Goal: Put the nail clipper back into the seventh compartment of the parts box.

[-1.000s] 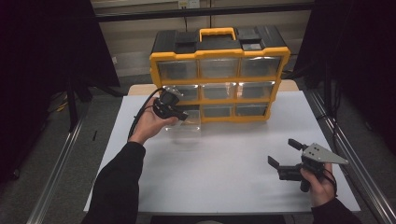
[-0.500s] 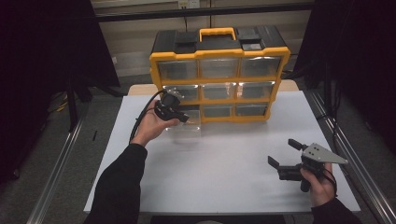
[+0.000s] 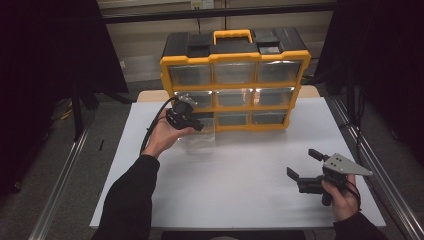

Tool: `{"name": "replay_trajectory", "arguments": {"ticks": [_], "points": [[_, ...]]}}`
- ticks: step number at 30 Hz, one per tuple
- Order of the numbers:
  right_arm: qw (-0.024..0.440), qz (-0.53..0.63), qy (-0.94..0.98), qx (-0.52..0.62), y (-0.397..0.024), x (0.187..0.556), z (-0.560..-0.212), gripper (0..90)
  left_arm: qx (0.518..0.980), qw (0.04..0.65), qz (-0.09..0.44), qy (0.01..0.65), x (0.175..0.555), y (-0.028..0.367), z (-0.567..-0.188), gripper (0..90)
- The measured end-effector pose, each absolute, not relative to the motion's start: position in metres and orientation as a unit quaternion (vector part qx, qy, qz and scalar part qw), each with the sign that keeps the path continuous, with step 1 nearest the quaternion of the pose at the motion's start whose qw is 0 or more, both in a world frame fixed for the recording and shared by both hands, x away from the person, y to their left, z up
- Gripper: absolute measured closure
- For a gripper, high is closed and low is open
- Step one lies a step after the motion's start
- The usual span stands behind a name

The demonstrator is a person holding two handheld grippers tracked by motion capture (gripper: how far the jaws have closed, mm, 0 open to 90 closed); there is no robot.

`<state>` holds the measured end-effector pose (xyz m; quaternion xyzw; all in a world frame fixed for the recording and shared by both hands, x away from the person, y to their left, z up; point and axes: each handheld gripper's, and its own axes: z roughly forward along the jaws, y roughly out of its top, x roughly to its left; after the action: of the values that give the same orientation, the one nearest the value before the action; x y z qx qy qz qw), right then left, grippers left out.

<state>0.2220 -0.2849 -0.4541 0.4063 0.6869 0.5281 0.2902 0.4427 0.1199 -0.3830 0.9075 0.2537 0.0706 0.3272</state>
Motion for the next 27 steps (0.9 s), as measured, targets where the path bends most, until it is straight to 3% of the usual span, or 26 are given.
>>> {"name": "replay_trajectory", "arguments": {"ticks": [19, 27], "points": [[0.290, 0.528, 0.687, 0.407, -0.2848, 0.2220, -0.4541, 0.5, 0.878, 0.367, 0.127, 0.280, 0.4376, 0.1218, -0.3806, 19.6], [0.288, 0.528, 0.688, 0.405, -0.2848, 0.2222, -0.4542, 0.5, 0.863, 0.392, 0.128, 0.291, 0.4354, 0.1176, -0.3829, 7.3]]}}
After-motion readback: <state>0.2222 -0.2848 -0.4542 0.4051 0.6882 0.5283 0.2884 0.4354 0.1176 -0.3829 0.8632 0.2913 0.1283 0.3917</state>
